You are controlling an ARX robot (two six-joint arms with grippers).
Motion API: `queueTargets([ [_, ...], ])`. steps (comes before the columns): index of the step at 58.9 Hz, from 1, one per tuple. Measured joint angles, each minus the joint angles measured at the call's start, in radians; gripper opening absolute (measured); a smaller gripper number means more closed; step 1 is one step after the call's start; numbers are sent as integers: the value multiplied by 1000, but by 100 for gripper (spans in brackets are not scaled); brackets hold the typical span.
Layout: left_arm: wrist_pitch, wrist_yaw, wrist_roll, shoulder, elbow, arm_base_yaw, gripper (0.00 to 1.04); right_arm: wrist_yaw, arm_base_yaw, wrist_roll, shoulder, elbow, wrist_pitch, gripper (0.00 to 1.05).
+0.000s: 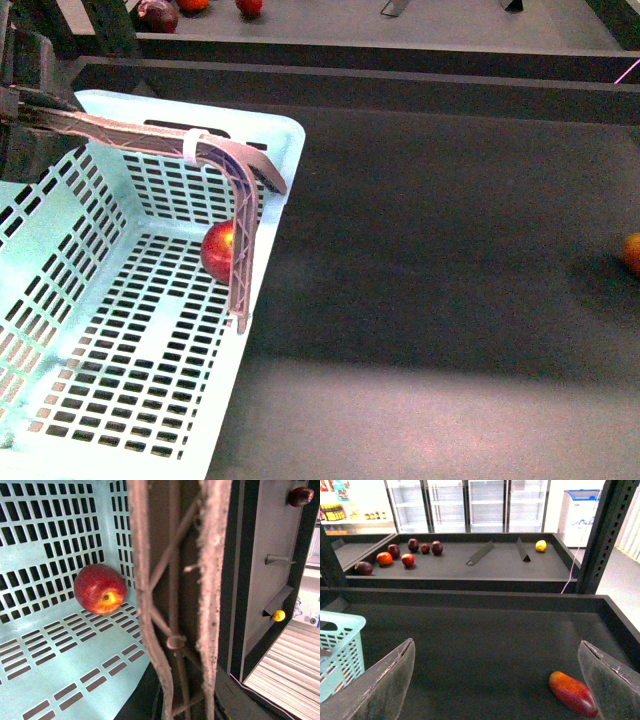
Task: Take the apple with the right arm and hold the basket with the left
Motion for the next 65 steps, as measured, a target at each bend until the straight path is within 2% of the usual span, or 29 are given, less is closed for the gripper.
queueTargets([
  [10, -49, -3, -40, -70, -49, -12, 37, 0, 0, 0, 0, 0, 0, 96],
  [15, -73, -35, -77, -132, -68, -24, 52, 0, 0, 0, 0, 0, 0, 96],
  [23, -255, -190, -149, -325, -73, -97, 89, 0, 0, 0, 0, 0, 0, 96],
  [26, -295, -229, -161, -368, -69, -124, 97, 0, 0, 0, 0, 0, 0, 96],
  [28, -315, -253, -165, -386, -63, -141, 100, 0, 0, 0, 0, 0, 0, 96],
  [33, -349, -290, -175, -409, -37, -180, 98, 0, 0, 0, 0, 0, 0, 96],
  [39, -350, -294, -180, -409, -34, -183, 98, 0, 0, 0, 0, 0, 0, 96],
  [41, -312, -309, -130, -409, -45, -183, 96, 0, 0, 0, 0, 0, 0, 96],
  [44, 7, -327, 122, -428, -159, -172, 86, 0, 0, 0, 0, 0, 0, 96],
  [46, 163, -315, 255, -443, -224, -162, 80, 0, 0, 0, 0, 0, 0, 96],
  [48, 335, -299, 474, -467, -305, -142, 73, 0, 0, 0, 0, 0, 0, 96],
  [49, 372, -296, 529, -474, -323, -137, 72, 1, 0, 0, 0, 0, 0, 96],
  [51, 491, -278, 766, -502, -381, -115, 64, 1, 0, 0, 0, 0, 0, 96],
  [54, 577, -259, 974, -541, -428, -90, 55, 0, 0, 0, 0, 0, 0, 96],
  [57, 599, -238, 1177, -582, -460, -66, 46, 0, 0, 0, 0, 0, 0, 96],
  [61, 600, -206, 1332, -628, -503, -36, 34, 0, 0, 0, 0, 0, 0, 96],
  [65, 591, -178, 1407, -667, -544, -8, 21, 0, 0, 0, 0, 0, 0, 96],
])
